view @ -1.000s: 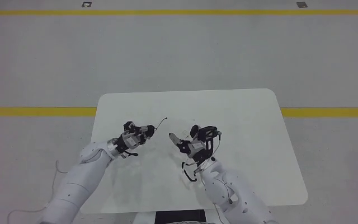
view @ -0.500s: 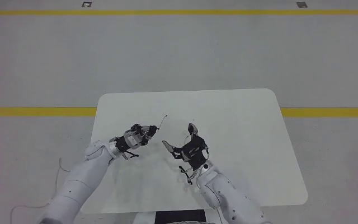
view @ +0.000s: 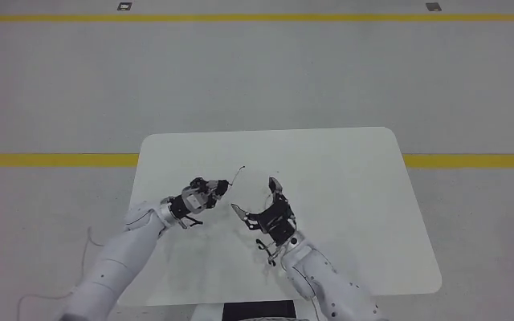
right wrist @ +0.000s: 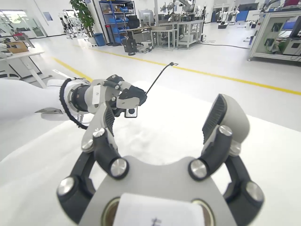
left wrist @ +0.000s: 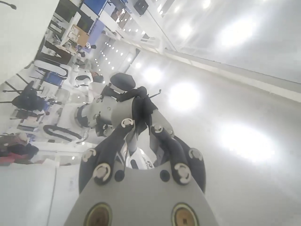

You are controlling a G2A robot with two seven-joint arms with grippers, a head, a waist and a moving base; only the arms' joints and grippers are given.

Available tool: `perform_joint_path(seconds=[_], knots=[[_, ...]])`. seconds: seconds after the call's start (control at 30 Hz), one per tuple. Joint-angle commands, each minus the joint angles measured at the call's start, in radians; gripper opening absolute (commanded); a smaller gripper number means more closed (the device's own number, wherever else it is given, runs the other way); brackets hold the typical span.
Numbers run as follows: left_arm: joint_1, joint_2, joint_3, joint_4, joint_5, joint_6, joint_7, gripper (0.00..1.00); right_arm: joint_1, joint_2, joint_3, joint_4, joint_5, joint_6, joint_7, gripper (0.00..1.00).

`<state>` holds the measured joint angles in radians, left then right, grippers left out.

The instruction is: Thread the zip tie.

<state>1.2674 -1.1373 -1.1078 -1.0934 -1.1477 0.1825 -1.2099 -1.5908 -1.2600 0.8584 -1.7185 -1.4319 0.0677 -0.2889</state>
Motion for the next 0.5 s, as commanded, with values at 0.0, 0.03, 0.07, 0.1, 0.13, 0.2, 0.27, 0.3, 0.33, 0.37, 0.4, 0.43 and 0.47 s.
perform_joint_path(seconds=[0.0,0.03,0.07,0.1,0.13,0.2,0.27,0.3,0.33,0.37,0.4,0.43,0.47], knots=[[-0.003,-0.002,0.002,-0.002,-0.04,0.05,-0.002,0.0,0.001,0.0,-0.005,0.006,-0.051,0.014,-0.012,1.0],[-0.005,-0.003,0.003,-0.001,-0.056,0.069,0.0,0.0,0.0,-0.001,-0.006,0.008,-0.064,0.021,-0.015,1.0],[-0.008,-0.003,0.003,-0.001,-0.065,0.079,0.004,0.0,-0.001,-0.001,-0.008,0.01,-0.076,0.027,-0.019,1.0],[-0.011,-0.004,0.004,-0.001,-0.075,0.086,0.008,0.0,0.0,-0.001,-0.009,0.016,-0.105,0.037,-0.024,1.0],[-0.013,-0.005,0.006,-0.002,-0.084,0.095,0.01,0.0,-0.001,-0.001,-0.01,0.02,-0.121,0.043,-0.027,1.0],[-0.016,-0.007,0.01,-0.003,-0.105,0.117,0.009,0.0,-0.003,-0.001,-0.011,0.028,-0.138,0.053,-0.04,1.0],[-0.021,-0.009,0.013,-0.003,-0.118,0.126,0.022,0.0,0.0,0.001,-0.013,0.043,-0.138,0.065,-0.059,1.0],[-0.023,-0.011,0.017,-0.004,-0.126,0.131,0.029,0.0,0.003,0.003,-0.016,0.052,-0.138,0.073,-0.07,1.0],[-0.024,-0.013,0.02,-0.007,-0.134,0.137,0.03,0.0,0.006,0.004,-0.019,0.059,-0.138,0.081,-0.079,1.0],[-0.024,-0.014,0.023,-0.009,-0.141,0.141,0.03,0.0,0.008,0.006,-0.023,0.065,-0.138,0.087,-0.087,1.0],[-0.023,-0.015,0.025,-0.01,-0.146,0.143,0.029,0.0,0.01,0.007,-0.027,0.071,-0.138,0.093,-0.092,1.0],[-0.022,-0.016,0.028,-0.012,-0.155,0.149,0.026,0.0,0.018,0.01,-0.034,0.079,-0.138,0.103,-0.096,1.0],[-0.021,-0.017,0.031,-0.012,-0.159,0.15,0.025,0.0,0.026,0.013,-0.041,0.085,-0.138,0.111,-0.101,1.0]])
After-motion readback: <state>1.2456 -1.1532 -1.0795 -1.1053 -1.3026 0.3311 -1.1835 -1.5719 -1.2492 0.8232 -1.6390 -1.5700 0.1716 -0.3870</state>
